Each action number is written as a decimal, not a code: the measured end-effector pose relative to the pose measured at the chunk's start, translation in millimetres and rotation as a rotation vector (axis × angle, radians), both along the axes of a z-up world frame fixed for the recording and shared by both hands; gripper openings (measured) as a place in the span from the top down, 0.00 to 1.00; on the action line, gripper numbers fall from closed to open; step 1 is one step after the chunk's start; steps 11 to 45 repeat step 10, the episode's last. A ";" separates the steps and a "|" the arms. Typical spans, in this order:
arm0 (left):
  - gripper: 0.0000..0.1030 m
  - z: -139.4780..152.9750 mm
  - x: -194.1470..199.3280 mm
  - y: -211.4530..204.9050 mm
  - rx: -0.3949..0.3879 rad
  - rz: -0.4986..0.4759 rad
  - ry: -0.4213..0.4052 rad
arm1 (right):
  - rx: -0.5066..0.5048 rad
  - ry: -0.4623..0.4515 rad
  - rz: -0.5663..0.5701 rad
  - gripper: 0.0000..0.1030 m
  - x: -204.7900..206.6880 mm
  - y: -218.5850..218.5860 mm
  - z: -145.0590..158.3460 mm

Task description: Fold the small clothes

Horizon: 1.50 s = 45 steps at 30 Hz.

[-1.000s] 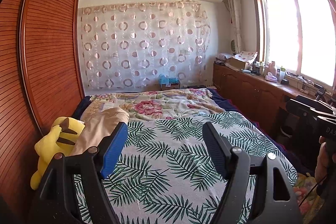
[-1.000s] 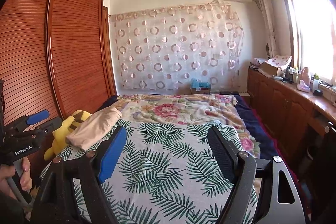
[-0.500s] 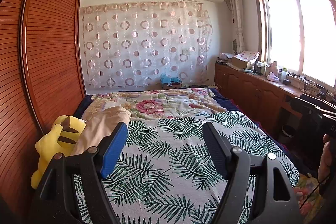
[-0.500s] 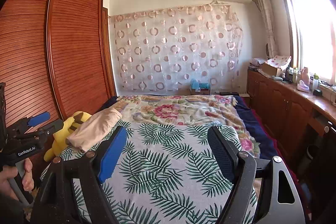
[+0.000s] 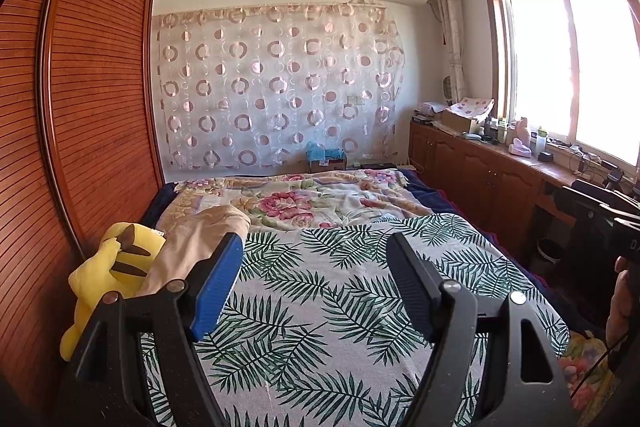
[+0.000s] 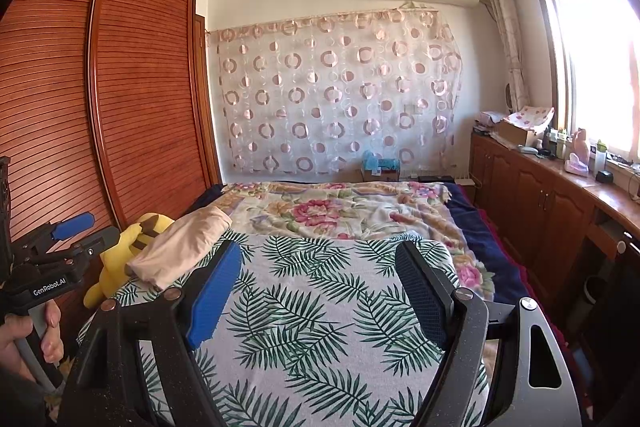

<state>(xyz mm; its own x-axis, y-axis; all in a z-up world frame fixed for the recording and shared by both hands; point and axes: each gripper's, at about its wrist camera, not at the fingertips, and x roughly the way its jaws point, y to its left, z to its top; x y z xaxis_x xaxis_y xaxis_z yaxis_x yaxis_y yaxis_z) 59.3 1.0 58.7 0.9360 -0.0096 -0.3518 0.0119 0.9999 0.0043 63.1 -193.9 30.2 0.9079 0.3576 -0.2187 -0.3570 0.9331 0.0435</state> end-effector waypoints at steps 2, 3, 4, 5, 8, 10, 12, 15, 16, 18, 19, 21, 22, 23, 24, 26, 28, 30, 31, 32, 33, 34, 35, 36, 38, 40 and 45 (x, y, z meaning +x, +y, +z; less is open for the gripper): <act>0.27 0.9 0.2 1.7 0.000 0.000 -0.003 | 0.000 -0.001 -0.001 0.21 -0.2 0.1 0.3; 0.27 1.6 0.5 2.7 0.000 0.000 -0.004 | 0.000 -0.002 -0.001 0.21 -0.4 0.2 0.3; 0.27 2.4 0.9 4.3 0.000 0.000 -0.005 | 0.000 -0.004 -0.002 0.21 -0.8 0.3 0.4; 0.27 4.1 0.7 5.3 0.000 0.000 -0.007 | 0.000 -0.005 -0.002 0.21 -1.2 0.5 0.4; 0.27 4.0 0.4 5.1 0.000 -0.001 -0.008 | -0.001 -0.007 -0.002 0.21 -2.7 1.1 -0.2; 0.27 3.6 -0.7 3.3 0.003 0.003 -0.008 | -0.001 -0.008 -0.001 0.21 -2.8 1.3 -0.4; 0.27 3.6 -0.7 3.3 0.003 0.003 -0.008 | -0.001 -0.008 -0.001 0.21 -2.8 1.3 -0.4; 0.27 3.6 -0.7 3.3 0.003 0.003 -0.008 | -0.001 -0.008 -0.001 0.21 -2.8 1.3 -0.4; 0.27 3.6 -0.7 3.3 0.003 0.003 -0.008 | -0.001 -0.008 -0.001 0.21 -2.8 1.3 -0.4; 0.27 3.6 -0.7 3.3 0.003 0.003 -0.008 | -0.001 -0.008 -0.001 0.21 -2.8 1.3 -0.4; 0.27 3.6 -0.7 3.3 0.003 0.003 -0.008 | -0.001 -0.008 -0.001 0.21 -2.8 1.3 -0.4; 0.27 3.6 -0.7 3.3 0.003 0.003 -0.008 | -0.001 -0.008 -0.001 0.21 -2.8 1.3 -0.4; 0.27 3.6 -0.7 3.3 0.003 0.003 -0.008 | -0.001 -0.008 -0.001 0.21 -2.8 1.3 -0.4; 0.27 3.6 -0.7 3.3 0.003 0.003 -0.008 | -0.001 -0.008 -0.001 0.21 -2.8 1.3 -0.4; 0.27 3.6 -0.7 3.3 0.003 0.003 -0.008 | -0.001 -0.008 -0.001 0.21 -2.8 1.3 -0.4; 0.27 3.6 -0.7 3.3 0.003 0.003 -0.008 | -0.001 -0.008 -0.001 0.21 -2.8 1.3 -0.4; 0.27 3.6 -0.7 3.3 0.003 0.003 -0.008 | -0.001 -0.008 -0.001 0.21 -2.8 1.3 -0.4; 0.27 3.6 -0.7 3.3 0.003 0.003 -0.008 | -0.001 -0.008 -0.001 0.21 -2.8 1.3 -0.4; 0.27 3.6 -0.7 3.3 0.003 0.003 -0.008 | -0.001 -0.008 -0.001 0.21 -2.8 1.3 -0.4; 0.27 3.6 -0.7 3.3 0.003 0.003 -0.008 | -0.001 -0.008 -0.001 0.21 -2.8 1.3 -0.4; 0.27 3.6 -0.7 3.3 0.003 0.003 -0.008 | -0.001 -0.008 -0.001 0.21 -2.8 1.3 -0.4; 0.27 3.6 -0.7 3.3 0.003 0.003 -0.008 | -0.001 -0.008 -0.001 0.21 -2.8 1.3 -0.4; 0.27 3.6 -0.7 3.3 0.003 0.003 -0.008 | -0.001 -0.008 -0.001 0.21 -2.8 1.3 -0.4; 0.27 3.6 -0.7 3.3 0.003 0.003 -0.008 | -0.001 -0.008 -0.001 0.21 -2.8 1.3 -0.4; 0.27 3.6 -0.7 3.3 0.003 0.003 -0.008 | -0.001 -0.008 -0.001 0.21 -2.8 1.3 -0.4; 0.27 3.6 -0.7 3.3 0.003 0.003 -0.008 | -0.001 -0.008 -0.001 0.21 -2.8 1.3 -0.4; 0.27 3.6 -0.7 3.3 0.003 0.003 -0.008 | -0.001 -0.008 -0.001 0.21 -2.8 1.3 -0.4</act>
